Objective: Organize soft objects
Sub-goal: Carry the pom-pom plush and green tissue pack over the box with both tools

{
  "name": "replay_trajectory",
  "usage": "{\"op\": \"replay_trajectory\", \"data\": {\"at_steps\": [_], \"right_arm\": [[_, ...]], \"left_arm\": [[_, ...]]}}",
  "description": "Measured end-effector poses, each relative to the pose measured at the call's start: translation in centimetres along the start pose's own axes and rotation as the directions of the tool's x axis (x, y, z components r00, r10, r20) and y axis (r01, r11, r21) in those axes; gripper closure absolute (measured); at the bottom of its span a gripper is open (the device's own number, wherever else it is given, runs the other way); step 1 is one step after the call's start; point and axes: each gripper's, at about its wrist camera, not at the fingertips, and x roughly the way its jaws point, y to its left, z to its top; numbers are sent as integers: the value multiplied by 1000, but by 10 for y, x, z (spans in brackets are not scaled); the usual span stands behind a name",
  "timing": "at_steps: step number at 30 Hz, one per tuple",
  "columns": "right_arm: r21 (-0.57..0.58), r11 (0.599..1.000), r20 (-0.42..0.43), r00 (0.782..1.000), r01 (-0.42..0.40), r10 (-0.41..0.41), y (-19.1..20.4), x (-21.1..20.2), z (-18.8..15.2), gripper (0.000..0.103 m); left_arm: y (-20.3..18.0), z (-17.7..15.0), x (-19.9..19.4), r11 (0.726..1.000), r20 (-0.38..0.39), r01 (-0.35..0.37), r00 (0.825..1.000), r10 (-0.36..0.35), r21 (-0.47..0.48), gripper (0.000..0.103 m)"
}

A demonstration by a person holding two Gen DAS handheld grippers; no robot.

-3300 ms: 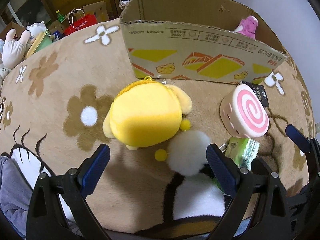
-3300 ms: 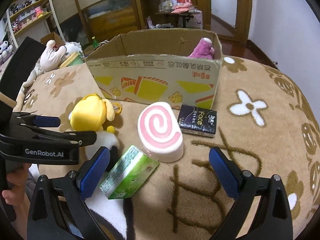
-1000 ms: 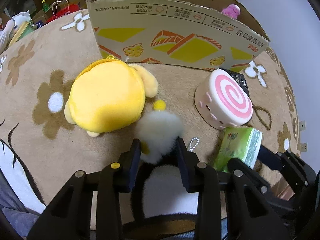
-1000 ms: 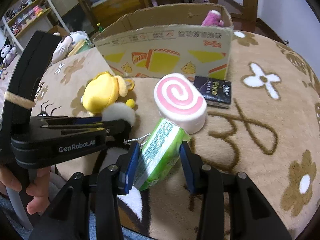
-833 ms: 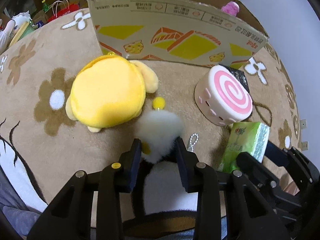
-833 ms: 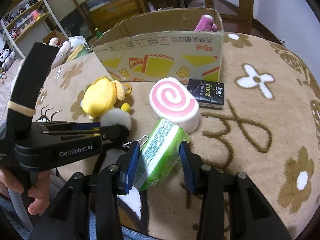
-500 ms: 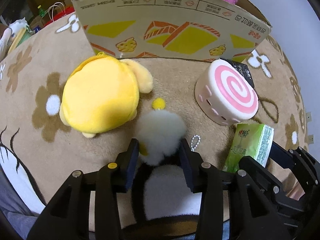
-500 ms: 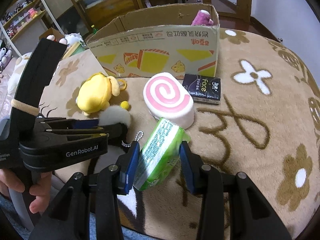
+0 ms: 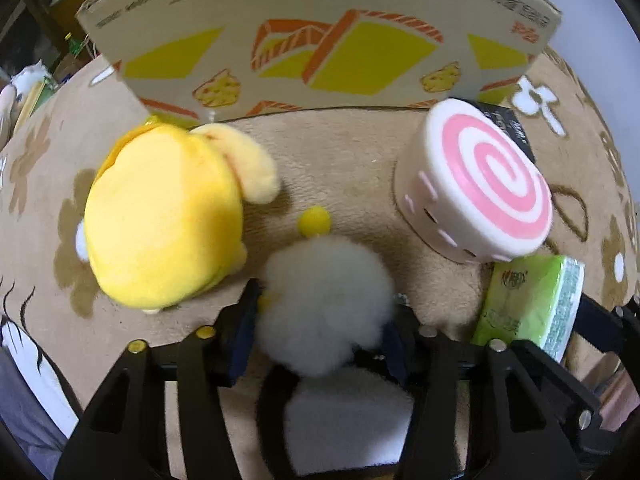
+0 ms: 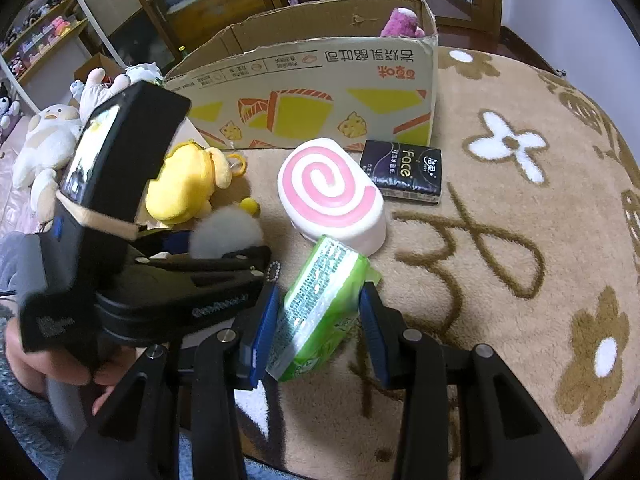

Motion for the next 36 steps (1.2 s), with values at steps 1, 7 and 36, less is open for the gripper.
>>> {"op": "replay_trajectory", "data": {"at_steps": [1,7,36], "right_arm": [[2,1000,4,1000,1,-1,-1,-1,0,60],[-2,1000,49,999,8,-8,-2,-15,3,60],[-54,998,501,865,33,-2,-13,-99,63,61]], "left_arm": [[0,0,-1,1000,4,1,1000,-1,-1,57],[7,-7,-21,1000,47,6,999,-5,-21,62],[30,5,-175,993,662,-111,741,109,-38,62]]}}
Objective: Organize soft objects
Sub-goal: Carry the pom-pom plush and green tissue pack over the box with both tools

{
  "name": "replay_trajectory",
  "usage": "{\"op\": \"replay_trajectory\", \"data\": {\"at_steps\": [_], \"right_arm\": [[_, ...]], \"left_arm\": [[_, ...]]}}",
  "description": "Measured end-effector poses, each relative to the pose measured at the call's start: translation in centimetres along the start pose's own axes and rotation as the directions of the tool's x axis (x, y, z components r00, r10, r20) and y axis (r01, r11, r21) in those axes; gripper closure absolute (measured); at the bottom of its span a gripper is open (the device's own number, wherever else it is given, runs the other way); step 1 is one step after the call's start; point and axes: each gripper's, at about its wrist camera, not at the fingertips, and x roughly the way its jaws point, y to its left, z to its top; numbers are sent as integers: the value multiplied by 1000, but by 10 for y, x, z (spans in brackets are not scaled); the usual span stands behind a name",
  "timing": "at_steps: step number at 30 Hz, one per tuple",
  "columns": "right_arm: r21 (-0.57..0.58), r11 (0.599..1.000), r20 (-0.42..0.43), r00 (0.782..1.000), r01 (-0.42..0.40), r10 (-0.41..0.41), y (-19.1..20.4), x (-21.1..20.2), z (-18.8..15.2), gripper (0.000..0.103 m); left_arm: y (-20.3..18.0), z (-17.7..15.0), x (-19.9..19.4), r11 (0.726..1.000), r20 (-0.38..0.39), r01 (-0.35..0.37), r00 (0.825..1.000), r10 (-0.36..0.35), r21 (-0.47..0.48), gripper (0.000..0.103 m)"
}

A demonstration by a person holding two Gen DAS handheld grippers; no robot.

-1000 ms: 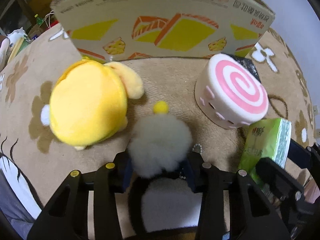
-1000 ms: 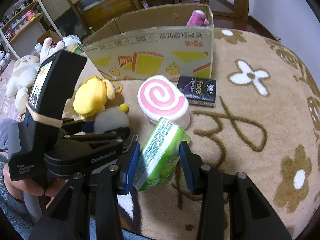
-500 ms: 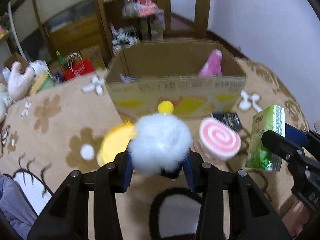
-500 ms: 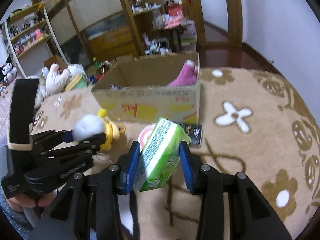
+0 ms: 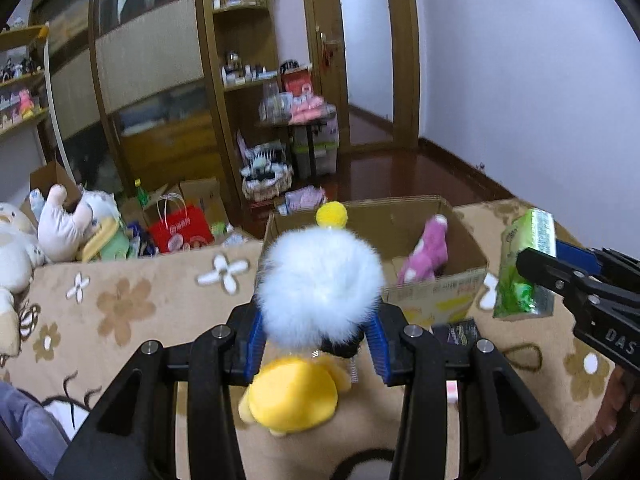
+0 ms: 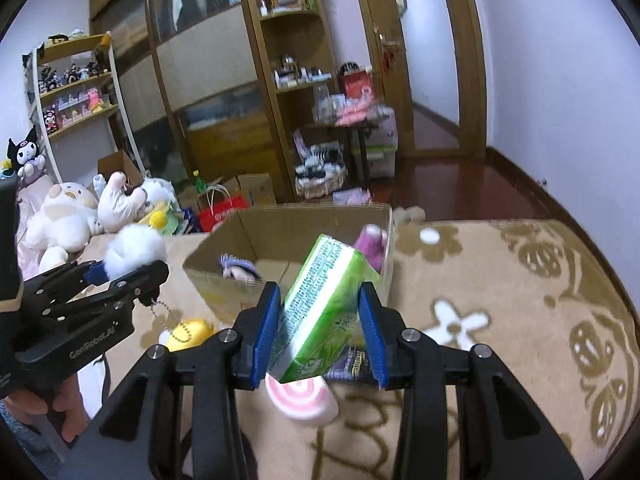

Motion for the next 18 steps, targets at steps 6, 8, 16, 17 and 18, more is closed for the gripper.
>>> {"op": "replay_trajectory", "data": {"at_steps": [6,8,16,17,18], "right_arm": [[-31,999,77,997,7,-4,5,5,26,61],[-49,999,88,996,11,-7,7,12,34,61],[-77,997,111,994,23,-14,9,32,51,61],[-77,997,109,994,21,-13,9,35,51,61],[-75,997,106,994,15,-7,9,39,52,61]], "left_arm": [[1,26,7,1000,70,-15,997,15,2,61],[5,33,13,1000,72,-4,997,6,-28,61],[7,51,39,1000,86,-5,996,6,-13,61],[5,53,42,1000,85,-5,996,6,-12,61],[5,55,46,1000,81,-6,997,6,-6,61]]}}
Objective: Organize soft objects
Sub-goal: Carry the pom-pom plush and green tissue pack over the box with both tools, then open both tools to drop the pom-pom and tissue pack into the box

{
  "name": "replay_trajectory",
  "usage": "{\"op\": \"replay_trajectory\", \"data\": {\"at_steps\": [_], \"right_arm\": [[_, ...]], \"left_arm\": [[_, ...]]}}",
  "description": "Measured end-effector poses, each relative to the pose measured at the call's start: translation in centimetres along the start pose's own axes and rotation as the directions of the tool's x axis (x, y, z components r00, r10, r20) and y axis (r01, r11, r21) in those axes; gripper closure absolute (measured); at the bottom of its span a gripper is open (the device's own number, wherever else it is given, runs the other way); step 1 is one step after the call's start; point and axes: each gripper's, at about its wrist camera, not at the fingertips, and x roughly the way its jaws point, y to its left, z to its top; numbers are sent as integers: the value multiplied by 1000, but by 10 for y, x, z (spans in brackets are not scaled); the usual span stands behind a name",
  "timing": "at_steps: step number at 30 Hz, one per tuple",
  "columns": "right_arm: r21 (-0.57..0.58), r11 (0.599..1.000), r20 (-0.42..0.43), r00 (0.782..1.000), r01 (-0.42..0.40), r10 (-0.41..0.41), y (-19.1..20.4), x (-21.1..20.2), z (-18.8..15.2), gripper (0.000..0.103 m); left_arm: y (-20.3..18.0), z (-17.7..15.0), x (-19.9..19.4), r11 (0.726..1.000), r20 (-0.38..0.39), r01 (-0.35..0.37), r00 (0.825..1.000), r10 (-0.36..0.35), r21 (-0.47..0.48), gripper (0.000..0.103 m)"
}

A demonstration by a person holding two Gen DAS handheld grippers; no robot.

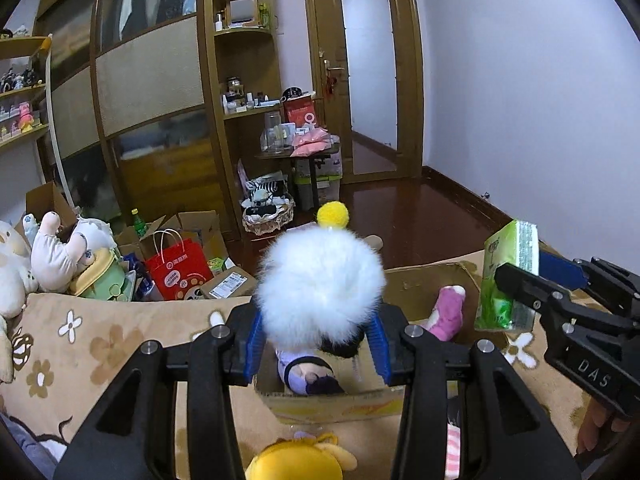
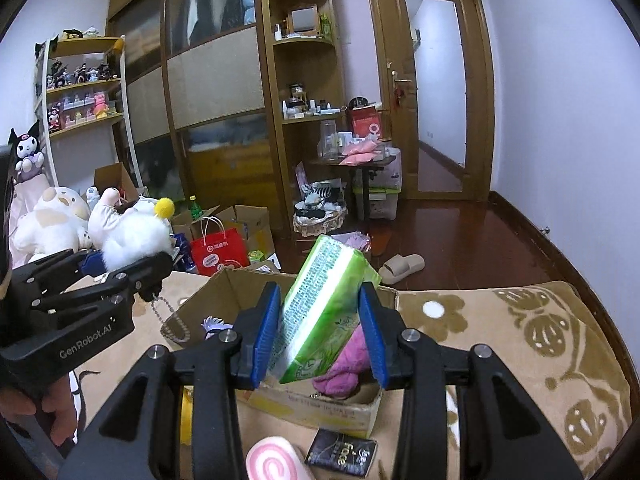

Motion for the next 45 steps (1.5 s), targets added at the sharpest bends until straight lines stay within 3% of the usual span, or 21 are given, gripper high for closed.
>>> {"op": "replay_trajectory", "data": {"at_steps": [9,19,24,28,31,33,37,40,45], "right_arm": [[42,999,-28,999,-34,35,-11,32,-9,61],[56,998,-80,997,2,3,-20,60,-25,60],[54,999,-106,994,0,6,-21,68,-30,59],[50,999,-121,993,1,5,-20,70,-33,58],[50,999,-125,992,-2,8,-20,68,-35,54],[50,999,-119,993,-7,13,-21,65,-35,44],[60,998,-124,992,-11,18,-23,60,-36,40],[59,998,-124,992,-5,12,-22,53,-37,31],[59,998,-108,994,-6,13,-20,35,-36,16]], "left_arm": [[2,-9,38,1000,-66,-6,998,5,-5,61],[8,-28,68,1000,-149,-10,989,7,-23,60],[6,-33,72,1000,-156,-22,988,19,-13,50],[8,-36,74,999,-186,-20,982,13,-37,48],[11,-36,73,999,-197,-28,980,18,-45,42],[13,-36,71,998,-200,-40,979,30,-46,30],[19,-38,65,998,-212,-53,976,43,-44,30],[24,-38,57,997,-220,-60,974,49,-42,29],[30,-40,39,996,-231,-77,971,66,-39,17]]}}
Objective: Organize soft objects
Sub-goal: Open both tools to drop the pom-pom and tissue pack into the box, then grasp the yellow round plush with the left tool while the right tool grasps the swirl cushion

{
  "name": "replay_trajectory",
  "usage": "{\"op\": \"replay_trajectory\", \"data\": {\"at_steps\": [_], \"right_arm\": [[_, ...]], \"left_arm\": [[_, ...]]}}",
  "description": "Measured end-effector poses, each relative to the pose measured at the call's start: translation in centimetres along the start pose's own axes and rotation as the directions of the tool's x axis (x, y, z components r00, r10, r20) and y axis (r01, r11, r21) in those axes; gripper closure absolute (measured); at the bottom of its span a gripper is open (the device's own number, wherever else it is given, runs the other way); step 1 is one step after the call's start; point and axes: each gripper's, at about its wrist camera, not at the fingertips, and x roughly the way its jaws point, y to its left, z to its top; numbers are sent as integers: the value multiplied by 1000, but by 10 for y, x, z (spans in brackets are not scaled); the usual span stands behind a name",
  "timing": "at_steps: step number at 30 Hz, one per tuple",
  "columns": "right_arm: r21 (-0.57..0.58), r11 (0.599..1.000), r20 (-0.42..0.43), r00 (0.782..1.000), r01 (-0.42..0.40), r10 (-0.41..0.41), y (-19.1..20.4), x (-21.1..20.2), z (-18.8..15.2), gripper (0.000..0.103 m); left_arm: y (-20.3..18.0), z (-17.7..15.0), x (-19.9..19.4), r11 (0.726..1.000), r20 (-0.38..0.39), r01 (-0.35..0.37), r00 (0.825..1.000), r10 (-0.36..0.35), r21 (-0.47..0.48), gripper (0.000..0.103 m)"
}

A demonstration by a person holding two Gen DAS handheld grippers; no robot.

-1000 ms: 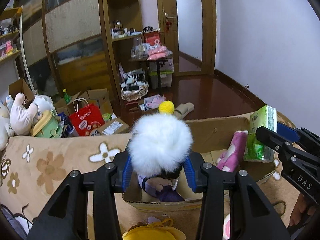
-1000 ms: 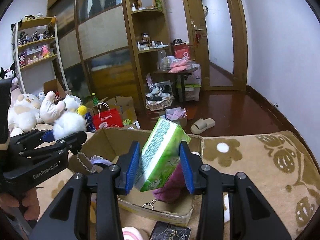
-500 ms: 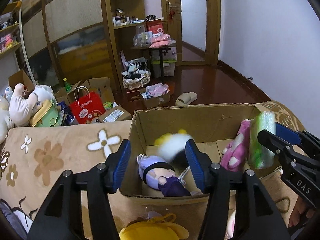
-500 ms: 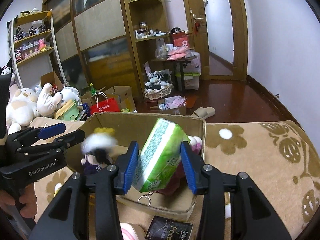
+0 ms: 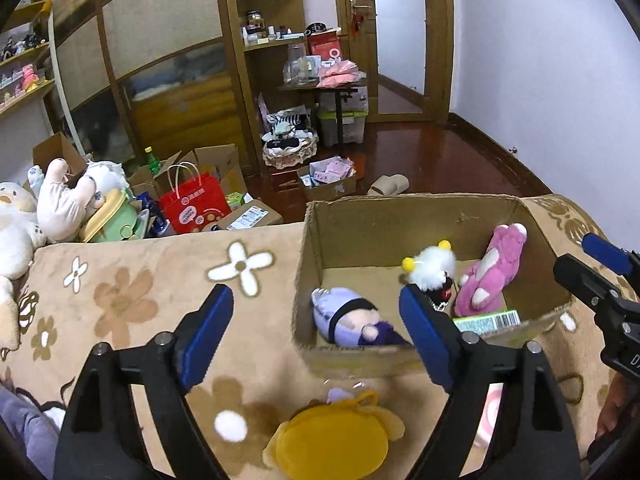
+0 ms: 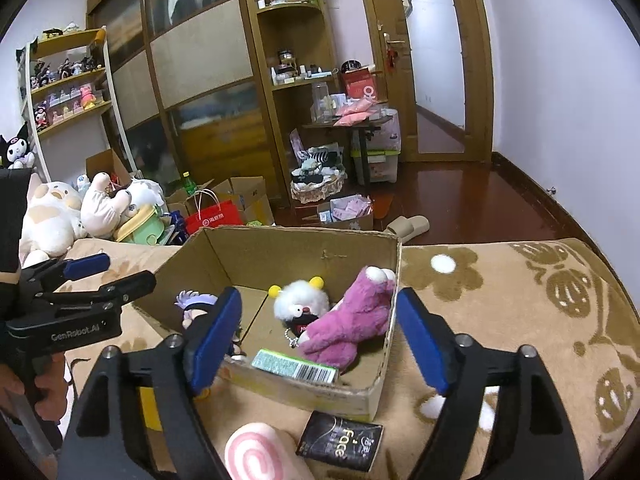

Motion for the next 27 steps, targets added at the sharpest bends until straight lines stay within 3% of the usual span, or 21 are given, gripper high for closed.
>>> {"op": "replay_trajectory", "data": {"at_steps": [7,27], "right_arm": [[-23,1000,8,1000,19,-18,9,-22,-6,0],[-70,996,-15,999,46,-47,28,-64,-38,0]], "left_arm": [[3,-13,-25,1000,-21,-14,1000,14,-2,9],[22,-48,-63,998,-135,-12,991,3,-67,8]]}}
